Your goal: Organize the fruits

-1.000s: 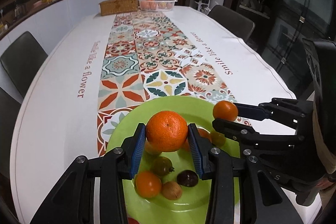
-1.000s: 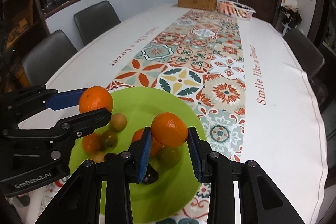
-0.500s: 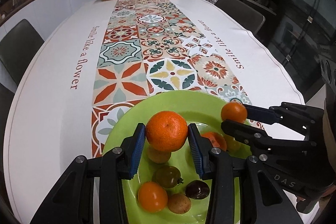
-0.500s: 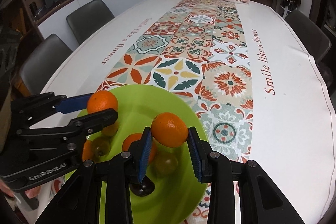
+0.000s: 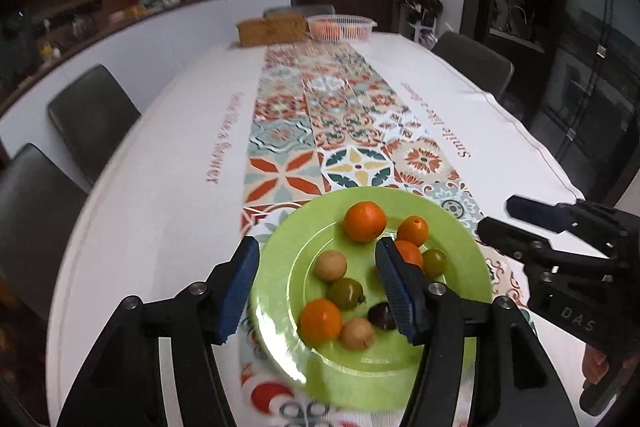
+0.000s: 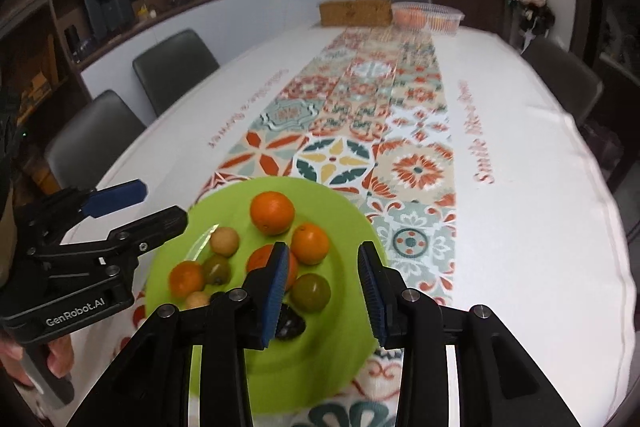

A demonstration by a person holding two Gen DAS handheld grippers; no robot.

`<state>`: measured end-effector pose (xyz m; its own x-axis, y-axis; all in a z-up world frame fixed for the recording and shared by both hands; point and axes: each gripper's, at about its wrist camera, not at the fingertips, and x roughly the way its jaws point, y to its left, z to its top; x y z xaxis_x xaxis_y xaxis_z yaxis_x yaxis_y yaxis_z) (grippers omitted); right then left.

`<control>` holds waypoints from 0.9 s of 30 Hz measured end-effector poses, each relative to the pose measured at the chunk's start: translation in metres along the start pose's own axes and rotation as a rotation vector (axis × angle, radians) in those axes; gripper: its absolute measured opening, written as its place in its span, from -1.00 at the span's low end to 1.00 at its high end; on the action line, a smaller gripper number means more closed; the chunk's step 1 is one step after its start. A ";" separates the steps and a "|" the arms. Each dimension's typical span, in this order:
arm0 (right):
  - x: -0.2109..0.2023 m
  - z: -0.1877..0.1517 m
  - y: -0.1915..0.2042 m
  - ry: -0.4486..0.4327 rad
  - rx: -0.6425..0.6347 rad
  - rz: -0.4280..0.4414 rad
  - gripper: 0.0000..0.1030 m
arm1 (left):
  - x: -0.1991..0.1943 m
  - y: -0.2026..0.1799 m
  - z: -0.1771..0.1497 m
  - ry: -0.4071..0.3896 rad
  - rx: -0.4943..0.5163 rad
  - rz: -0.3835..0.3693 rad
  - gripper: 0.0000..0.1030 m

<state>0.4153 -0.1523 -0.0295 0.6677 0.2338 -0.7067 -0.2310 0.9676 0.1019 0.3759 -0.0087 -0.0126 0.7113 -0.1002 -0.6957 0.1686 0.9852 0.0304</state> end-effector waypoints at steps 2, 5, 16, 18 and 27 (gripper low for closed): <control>-0.024 -0.007 0.006 -0.052 -0.006 -0.041 -0.11 | -0.018 -0.002 -0.004 -0.033 0.006 0.026 0.25; -0.053 -0.015 0.011 -0.104 0.003 -0.060 -0.04 | -0.050 -0.006 -0.012 -0.089 0.016 0.051 0.40; -0.151 -0.058 0.036 -0.241 -0.012 -0.104 0.33 | -0.135 -0.018 -0.051 -0.188 -0.009 0.088 0.74; -0.164 -0.064 0.040 -0.263 -0.020 -0.113 0.37 | -0.144 -0.020 -0.057 -0.194 -0.012 0.088 0.80; -0.208 -0.087 0.056 -0.333 -0.039 -0.167 0.58 | -0.184 -0.020 -0.082 -0.231 -0.037 0.101 0.94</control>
<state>0.2021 -0.1553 0.0622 0.8906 0.0978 -0.4441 -0.1222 0.9922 -0.0264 0.1855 0.0013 0.0556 0.8608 -0.0260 -0.5083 0.0670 0.9958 0.0625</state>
